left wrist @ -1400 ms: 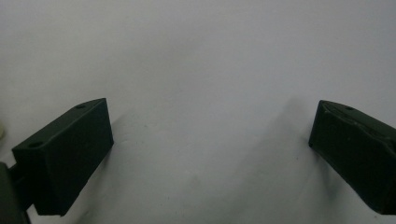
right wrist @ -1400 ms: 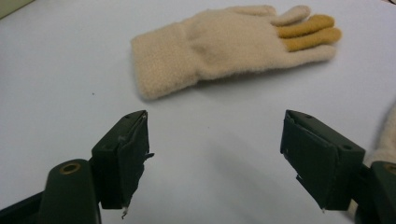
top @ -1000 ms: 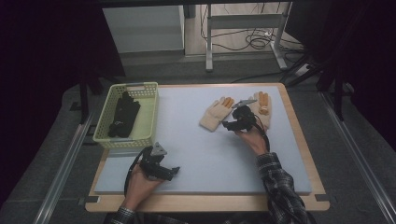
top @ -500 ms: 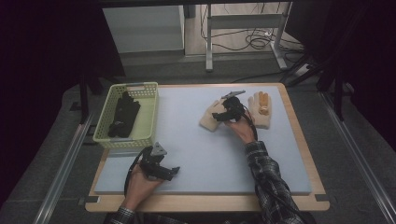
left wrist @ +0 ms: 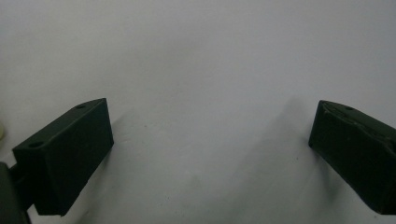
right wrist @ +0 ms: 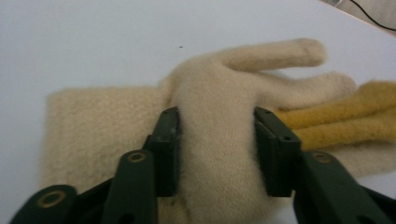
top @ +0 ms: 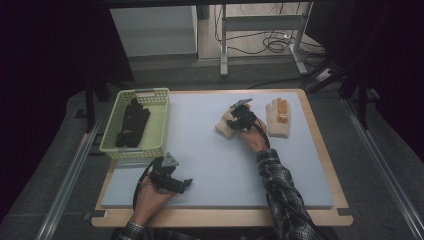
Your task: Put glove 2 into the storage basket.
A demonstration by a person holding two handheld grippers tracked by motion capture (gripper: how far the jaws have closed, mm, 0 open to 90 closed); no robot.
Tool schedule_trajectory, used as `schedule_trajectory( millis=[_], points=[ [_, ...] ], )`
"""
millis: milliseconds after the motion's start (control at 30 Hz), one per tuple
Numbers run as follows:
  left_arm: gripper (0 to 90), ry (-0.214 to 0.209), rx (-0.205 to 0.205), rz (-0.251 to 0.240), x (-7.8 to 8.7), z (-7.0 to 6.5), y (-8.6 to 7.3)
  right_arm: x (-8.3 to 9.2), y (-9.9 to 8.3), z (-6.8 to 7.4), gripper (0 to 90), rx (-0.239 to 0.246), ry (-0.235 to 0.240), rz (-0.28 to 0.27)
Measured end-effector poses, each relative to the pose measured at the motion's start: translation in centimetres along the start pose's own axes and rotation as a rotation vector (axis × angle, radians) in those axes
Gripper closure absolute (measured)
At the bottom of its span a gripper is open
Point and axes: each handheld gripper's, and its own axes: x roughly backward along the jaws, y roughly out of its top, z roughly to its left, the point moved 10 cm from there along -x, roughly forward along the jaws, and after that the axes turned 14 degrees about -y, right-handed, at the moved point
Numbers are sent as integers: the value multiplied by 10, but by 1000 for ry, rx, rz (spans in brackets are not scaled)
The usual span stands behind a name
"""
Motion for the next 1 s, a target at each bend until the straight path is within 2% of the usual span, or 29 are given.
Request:
schedule_trajectory(
  millis=[67, 167, 400, 533, 667, 767, 800, 833, 900, 967, 1000],
  points=[
    [0, 0, 0, 0, 0, 0, 0, 6, 2, 0, 646, -5, 20, -10],
    [0, 0, -2, 3, 0, 0, 0, 24, 10, 2, 803, -9, 65, -49],
    [0, 1, -1, 2, 0, 0, 0, 68, 16, 15, 822, 18, 152, -91],
    [0, 1, 0, 1, 0, 0, 0, 96, 13, 29, 826, 14, 234, -122],
    [0, 1, 0, 0, 0, 0, 0, 126, 0, 48, 826, 59, 308, -133],
    [0, 2, -2, 0, 0, 0, 0, 139, -11, 60, 824, 85, 348, -132],
    [0, 2, 1, -3, 0, 0, 0, 144, -21, 69, 819, 102, 372, -125],
    [0, 2, 1, -3, 0, 0, 0, 144, -21, 69, 819, 102, 372, -125],
    [0, 2, 2, -3, 0, 0, 0, 144, -33, 76, 776, 124, 382, -115],
    [0, 2, 2, -3, 0, 0, 0, 139, -44, 81, 598, 145, 365, -96],
    [0, 2, 2, -3, 0, 0, 0, 134, -51, 79, 505, 150, 331, -99]
  ],
)
